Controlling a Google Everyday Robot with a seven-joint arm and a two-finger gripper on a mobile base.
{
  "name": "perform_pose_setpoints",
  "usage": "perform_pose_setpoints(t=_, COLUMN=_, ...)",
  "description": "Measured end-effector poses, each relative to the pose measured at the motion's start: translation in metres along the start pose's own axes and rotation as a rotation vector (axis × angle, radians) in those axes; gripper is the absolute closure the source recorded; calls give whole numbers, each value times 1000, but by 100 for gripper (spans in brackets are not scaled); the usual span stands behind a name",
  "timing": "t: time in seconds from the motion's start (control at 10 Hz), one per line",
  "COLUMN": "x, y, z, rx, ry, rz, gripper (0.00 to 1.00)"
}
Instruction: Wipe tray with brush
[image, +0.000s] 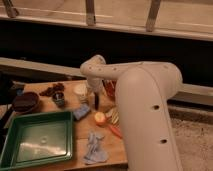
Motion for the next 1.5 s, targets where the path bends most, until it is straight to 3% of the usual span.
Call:
perform_pose_setpoints(t=0.7, x=-37, y=-25, z=37, rx=46, ry=-18, rz=39, gripper=22)
perform_pose_setpoints(t=0.9, x=-49, y=-31, z=40, rx=46, ry=-49, rz=57, gripper=22)
perform_pose_setpoints(t=1.5, x=-49, y=-33, z=40, rx=49, ry=-48, rz=60, gripper=22)
